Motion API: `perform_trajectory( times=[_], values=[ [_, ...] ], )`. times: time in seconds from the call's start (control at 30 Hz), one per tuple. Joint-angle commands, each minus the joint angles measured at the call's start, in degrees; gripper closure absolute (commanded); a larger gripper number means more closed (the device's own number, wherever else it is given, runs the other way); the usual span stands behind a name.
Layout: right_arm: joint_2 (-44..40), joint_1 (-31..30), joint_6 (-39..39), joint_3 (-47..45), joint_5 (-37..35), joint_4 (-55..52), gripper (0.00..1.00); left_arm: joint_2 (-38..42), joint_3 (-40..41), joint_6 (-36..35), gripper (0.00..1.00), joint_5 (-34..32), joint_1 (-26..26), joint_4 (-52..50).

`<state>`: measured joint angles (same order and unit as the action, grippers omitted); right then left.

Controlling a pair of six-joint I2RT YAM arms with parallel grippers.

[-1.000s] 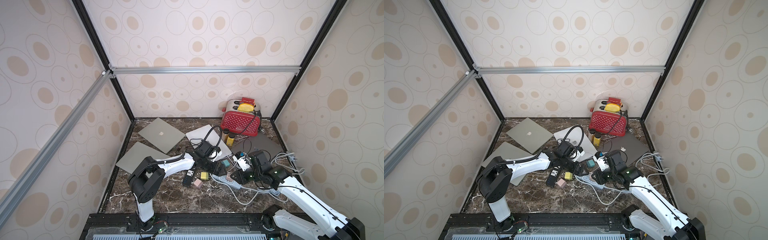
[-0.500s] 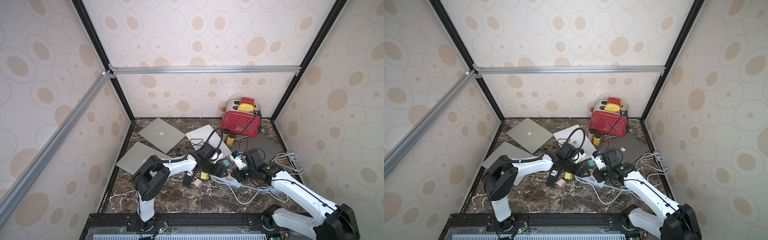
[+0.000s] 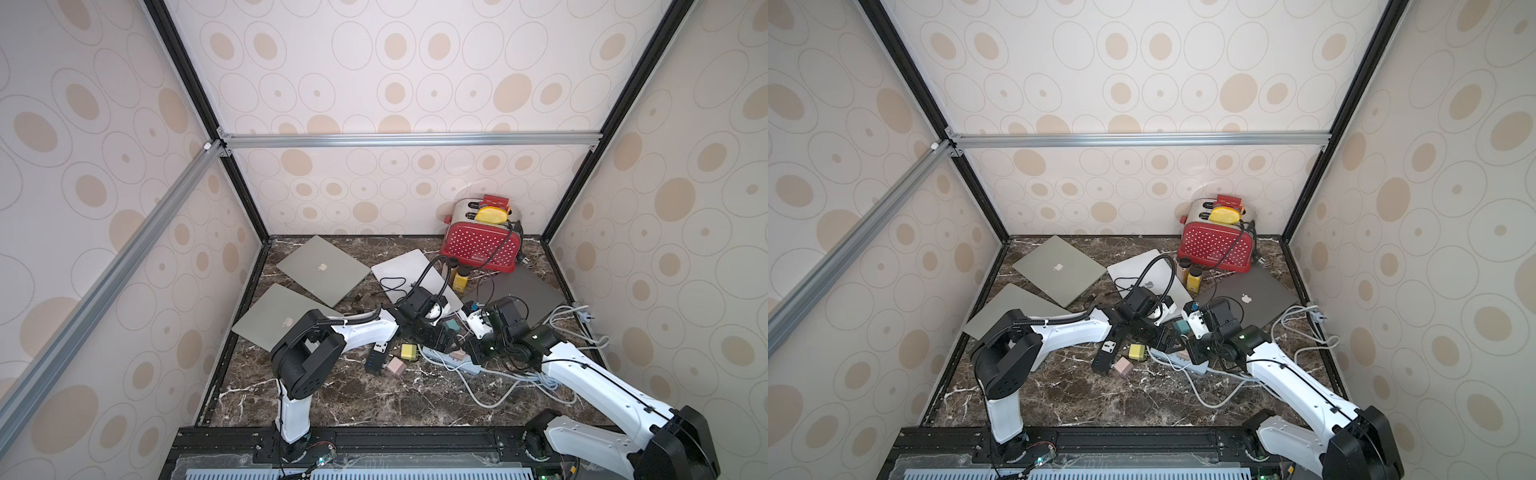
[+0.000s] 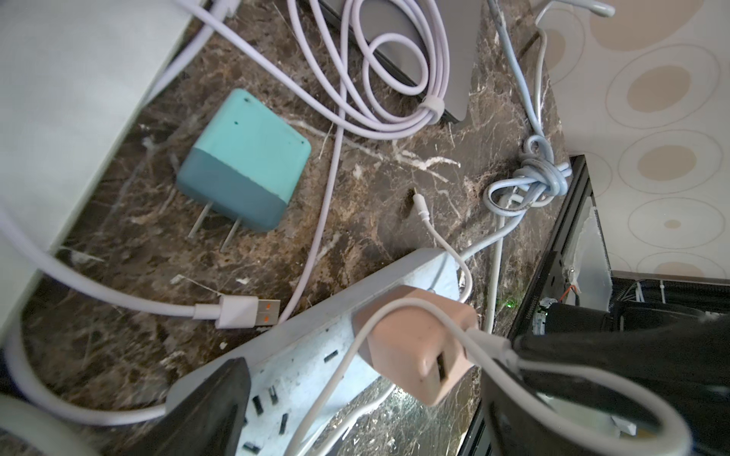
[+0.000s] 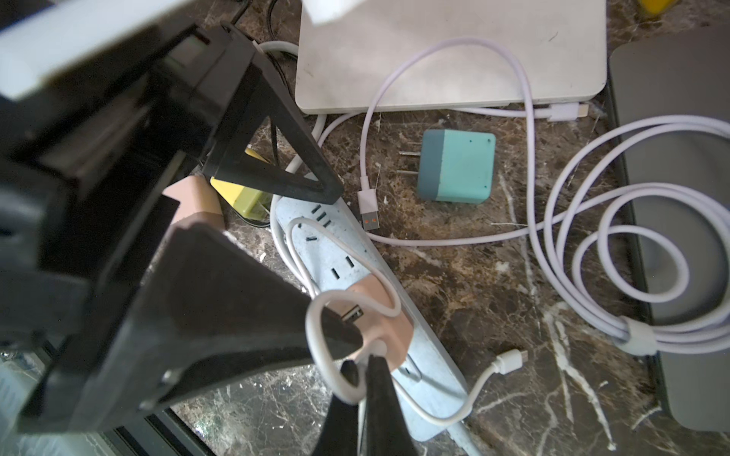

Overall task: Unplug the laptop charger
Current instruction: Remove the charging cable from the plug.

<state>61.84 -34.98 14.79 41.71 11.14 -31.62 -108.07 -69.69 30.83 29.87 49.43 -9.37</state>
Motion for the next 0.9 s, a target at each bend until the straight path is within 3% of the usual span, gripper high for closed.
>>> perform_trajectory(
  times=[0.0,0.23,0.7,0.87],
  values=[
    [-0.75,-1.43,0.63,-0.21,-0.13,1.26,1.0,-1.93,-0.71,-1.72,0.09,-5.38,0.58,-6.66],
    [-1.73,-1.62,1.23,-0.77,0.39,2.73,1.0,-3.35,-2.52,-6.1,0.1,-10.01,1.44,-14.69],
    [-6.2,-1.58,12.07,-4.02,1.26,11.24,1.0,-6.88,-0.98,-3.25,0.1,-12.96,2.16,-13.93],
    [-8.91,-1.62,10.39,-3.13,-1.65,8.51,1.0,-6.42,0.15,-2.81,0.1,-12.52,2.21,-13.14]
  ],
)
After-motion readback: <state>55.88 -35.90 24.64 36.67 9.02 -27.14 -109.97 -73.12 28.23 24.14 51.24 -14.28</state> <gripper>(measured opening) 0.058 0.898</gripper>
